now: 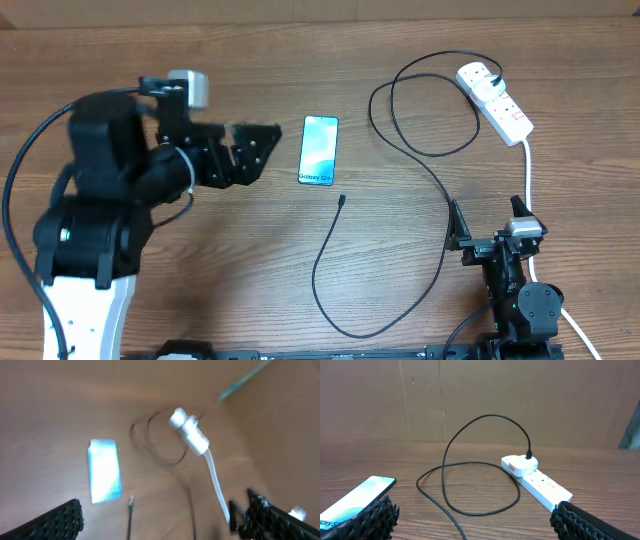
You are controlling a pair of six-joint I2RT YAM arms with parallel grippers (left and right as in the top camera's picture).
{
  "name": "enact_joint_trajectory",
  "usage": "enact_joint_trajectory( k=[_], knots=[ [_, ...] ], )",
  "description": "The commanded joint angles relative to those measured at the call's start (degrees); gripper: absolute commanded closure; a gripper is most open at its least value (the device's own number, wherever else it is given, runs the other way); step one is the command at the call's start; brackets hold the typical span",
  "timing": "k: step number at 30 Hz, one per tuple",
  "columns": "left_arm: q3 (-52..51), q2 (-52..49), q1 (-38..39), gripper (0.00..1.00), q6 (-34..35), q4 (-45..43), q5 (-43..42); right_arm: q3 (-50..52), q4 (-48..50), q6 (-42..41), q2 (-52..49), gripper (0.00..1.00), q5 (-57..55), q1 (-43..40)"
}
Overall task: Plug charger to phone and switch on socket
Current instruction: 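Move the left gripper forward over the Galaxy phone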
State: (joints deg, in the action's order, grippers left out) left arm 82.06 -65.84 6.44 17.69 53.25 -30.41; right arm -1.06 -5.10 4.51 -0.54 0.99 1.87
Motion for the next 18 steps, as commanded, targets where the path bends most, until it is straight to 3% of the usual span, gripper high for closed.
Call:
enact_joint_trajectory(
  k=[1,4,7,11,18],
  knots=[
    [10.4,-5.2,6.6,0.0,-0.8,7.4,15.5,0.6,0.3,0.0,0.4,0.0,-0.7,-0.2],
    [20.8,-12.6,12.2,0.0,1.2,19.1,28.3,0.6,0.3,0.0,0.4,0.0,-0.7,-0.2],
    [28.9,-19.7,14.7,0.0,1.6,27.4,33.4,0.6,0.3,0.0,0.4,0.0,-0.7,-0.2],
    [31.7,-26.2,15.8,0.0,1.6,29.0,30.8,0.6,0.3,0.0,0.4,0.0,-0.7,-0.2],
    [31.7,-32.2,15.7,0.0,2.0,28.4,17.2,0.6,0.3,0.0,0.4,0.0,-0.7,-0.2]
  ],
)
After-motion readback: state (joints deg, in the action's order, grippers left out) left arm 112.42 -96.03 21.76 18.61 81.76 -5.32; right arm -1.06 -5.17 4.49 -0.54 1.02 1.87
